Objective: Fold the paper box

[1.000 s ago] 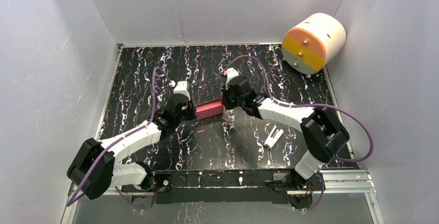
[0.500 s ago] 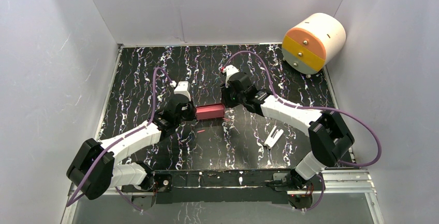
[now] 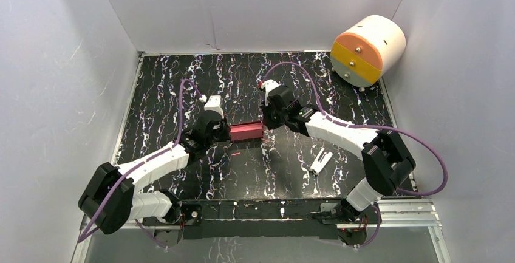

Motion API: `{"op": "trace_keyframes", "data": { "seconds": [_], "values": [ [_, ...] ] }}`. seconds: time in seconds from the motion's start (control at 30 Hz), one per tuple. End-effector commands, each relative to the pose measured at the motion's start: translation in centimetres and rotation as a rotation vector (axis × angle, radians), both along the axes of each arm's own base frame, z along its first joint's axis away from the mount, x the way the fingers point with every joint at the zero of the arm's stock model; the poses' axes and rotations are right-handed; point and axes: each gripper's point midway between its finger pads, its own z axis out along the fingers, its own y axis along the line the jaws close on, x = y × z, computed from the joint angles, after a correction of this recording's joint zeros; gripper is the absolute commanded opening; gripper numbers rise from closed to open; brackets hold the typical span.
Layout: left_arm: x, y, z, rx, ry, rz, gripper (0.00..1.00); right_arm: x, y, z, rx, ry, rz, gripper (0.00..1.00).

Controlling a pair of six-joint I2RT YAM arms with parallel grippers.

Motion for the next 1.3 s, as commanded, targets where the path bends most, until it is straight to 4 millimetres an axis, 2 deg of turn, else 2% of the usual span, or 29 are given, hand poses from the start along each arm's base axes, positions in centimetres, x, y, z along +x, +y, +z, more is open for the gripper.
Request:
{"op": "trace_keyframes", "data": {
  "seconds": [0.0, 0.37, 0.7, 0.8, 0.9, 1.17, 1.27],
  "values": [
    [-1.8, 1.0, -2.4, 0.086, 0.093, -0.021, 0.00, 1.0, 1.2, 2.7, 0.060, -0.049, 0.002, 0.11],
    [-1.7, 0.9, -2.4, 0.083, 0.094, -0.024, 0.00, 1.0, 2.2, 3.4, 0.100, -0.044, 0.022, 0.16],
    [-1.8, 0.9, -2.4, 0.079, 0.093, -0.023, 0.00, 1.4, 1.6, 1.9, 0.053, -0.019, -0.021, 0.16],
    [-1.8, 0.9, -2.4, 0.079, 0.095, -0.024, 0.00, 1.5, 1.7, 1.7, 0.056, -0.016, -0.021, 0.15],
    [-1.8, 0.9, -2.3, 0.077, 0.093, -0.025, 0.00, 1.5, 1.8, 1.5, 0.056, -0.014, -0.025, 0.10],
    [-1.9, 1.0, -2.3, 0.076, 0.090, -0.024, 0.00, 1.9, 0.6, 1.0, 0.013, -0.018, -0.089, 0.08],
    [-1.9, 1.0, -2.3, 0.076, 0.090, -0.024, 0.00, 2.0, 0.2, 1.0, 0.006, -0.022, -0.111, 0.14]
  ]
}}
